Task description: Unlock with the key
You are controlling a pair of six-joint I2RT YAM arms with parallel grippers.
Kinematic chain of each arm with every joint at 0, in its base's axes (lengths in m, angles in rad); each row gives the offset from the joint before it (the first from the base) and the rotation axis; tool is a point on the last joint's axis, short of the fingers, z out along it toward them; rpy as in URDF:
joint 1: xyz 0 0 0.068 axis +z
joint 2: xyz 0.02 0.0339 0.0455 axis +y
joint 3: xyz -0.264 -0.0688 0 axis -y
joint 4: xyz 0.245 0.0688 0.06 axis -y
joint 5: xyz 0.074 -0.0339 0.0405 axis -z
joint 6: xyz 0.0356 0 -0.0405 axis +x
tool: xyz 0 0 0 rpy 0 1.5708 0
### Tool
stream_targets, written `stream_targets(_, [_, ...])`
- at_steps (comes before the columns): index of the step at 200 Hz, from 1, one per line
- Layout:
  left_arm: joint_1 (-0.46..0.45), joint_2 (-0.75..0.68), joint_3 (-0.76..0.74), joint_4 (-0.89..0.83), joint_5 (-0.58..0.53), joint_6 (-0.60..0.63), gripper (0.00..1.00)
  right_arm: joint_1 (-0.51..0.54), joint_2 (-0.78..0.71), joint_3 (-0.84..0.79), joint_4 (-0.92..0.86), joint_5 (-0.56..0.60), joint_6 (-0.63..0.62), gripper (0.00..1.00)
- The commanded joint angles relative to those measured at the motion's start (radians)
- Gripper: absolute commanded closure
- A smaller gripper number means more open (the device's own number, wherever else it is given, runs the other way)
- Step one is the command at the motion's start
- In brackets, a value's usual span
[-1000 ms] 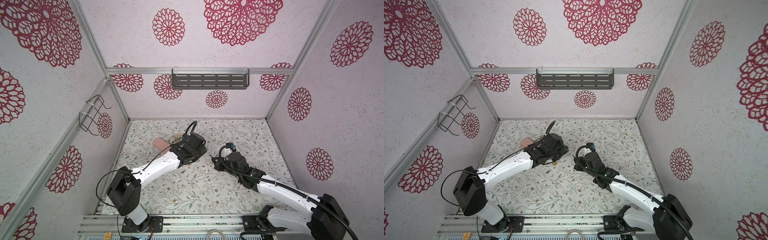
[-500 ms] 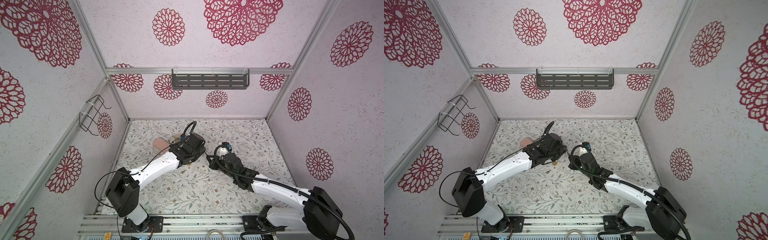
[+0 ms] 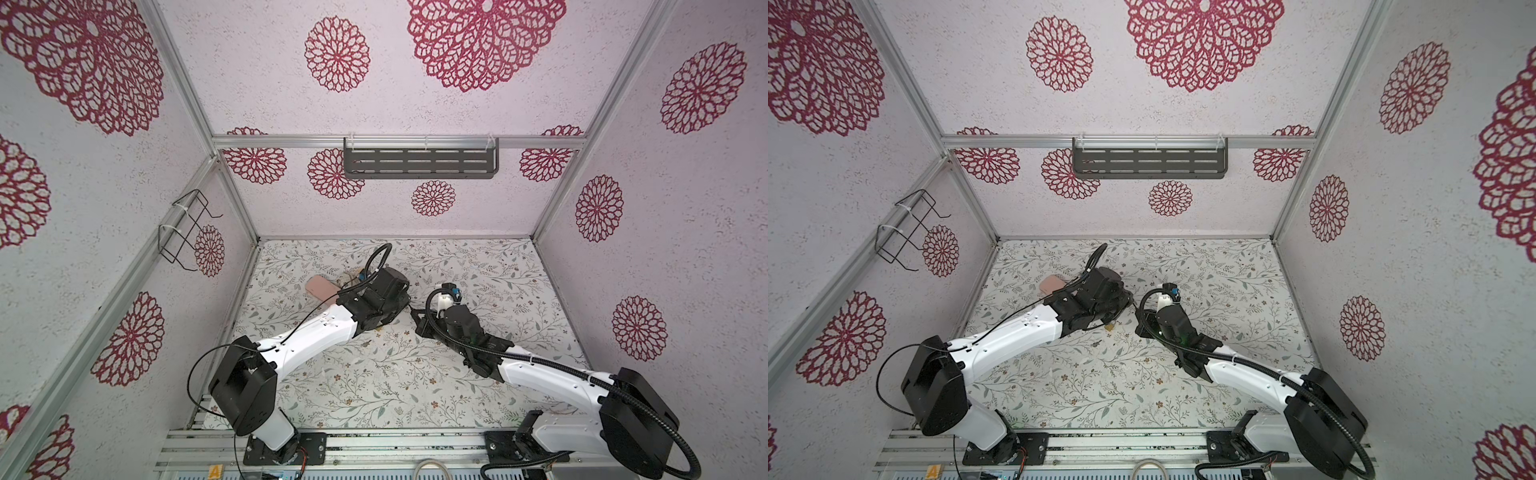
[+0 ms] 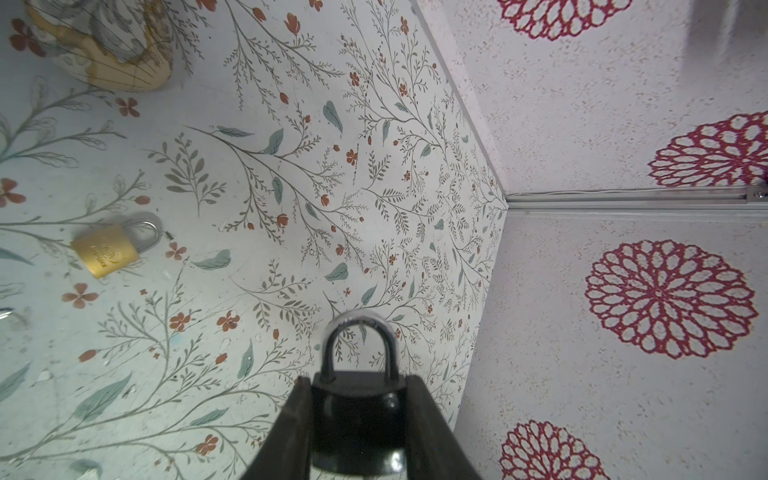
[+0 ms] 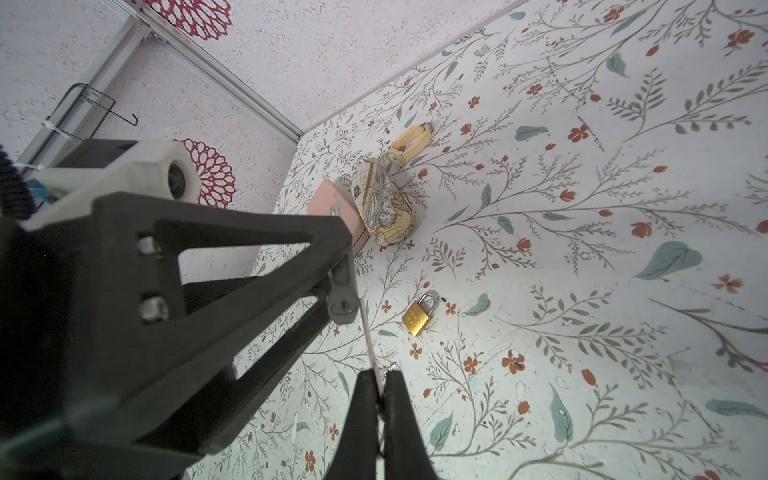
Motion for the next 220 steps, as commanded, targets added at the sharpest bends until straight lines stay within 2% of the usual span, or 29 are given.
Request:
stream_targets(1, [-0.005, -0.032, -0.007, 0.024, -0.022, -0.008, 1.00, 0.007, 0.001, 0.048, 0.049, 0.013, 0.004, 1.00])
stream_targets(96, [-0.004, -0.040, -0.017, 0.022, -0.077, -0.004, 1.00, 0.017, 0.011, 0.044, 0.016, 0.012, 0.007, 1.00])
stream_targets(220, [-0.007, -0.036, -0.021, 0.015, -0.080, -0.003, 1.00, 0.024, 0.006, 0.050, 0.071, 0.015, 0.007, 1.00])
